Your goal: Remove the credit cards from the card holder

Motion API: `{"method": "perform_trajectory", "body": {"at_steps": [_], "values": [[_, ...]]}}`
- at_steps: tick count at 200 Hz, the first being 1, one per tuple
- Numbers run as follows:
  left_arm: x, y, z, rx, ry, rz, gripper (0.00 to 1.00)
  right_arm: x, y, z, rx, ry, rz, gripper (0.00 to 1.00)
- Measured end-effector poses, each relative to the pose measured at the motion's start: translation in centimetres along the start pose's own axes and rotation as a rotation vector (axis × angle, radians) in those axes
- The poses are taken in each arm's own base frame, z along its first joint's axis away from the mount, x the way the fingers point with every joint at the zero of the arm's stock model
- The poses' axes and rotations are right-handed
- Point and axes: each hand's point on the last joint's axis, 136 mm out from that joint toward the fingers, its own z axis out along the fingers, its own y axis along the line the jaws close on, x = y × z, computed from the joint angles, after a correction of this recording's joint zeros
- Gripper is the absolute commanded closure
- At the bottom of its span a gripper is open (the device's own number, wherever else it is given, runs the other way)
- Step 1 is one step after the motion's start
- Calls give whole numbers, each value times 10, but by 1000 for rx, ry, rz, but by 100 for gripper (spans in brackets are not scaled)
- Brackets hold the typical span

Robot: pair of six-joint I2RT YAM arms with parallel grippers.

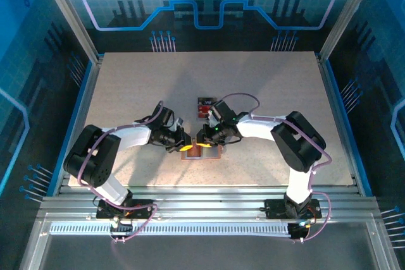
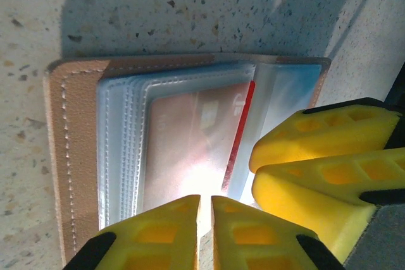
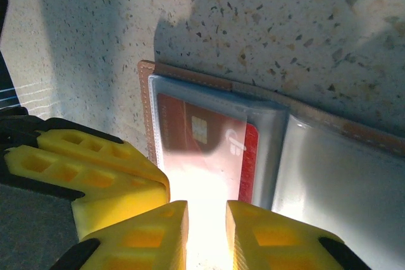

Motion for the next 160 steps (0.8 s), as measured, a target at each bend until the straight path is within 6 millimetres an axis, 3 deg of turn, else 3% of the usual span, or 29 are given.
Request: {"method": "perform_trajectory", "body": {"at_steps": [160], "values": [[4, 9, 3, -14, 13, -9, 88, 2, -5, 9, -6, 6, 9, 78]]}}
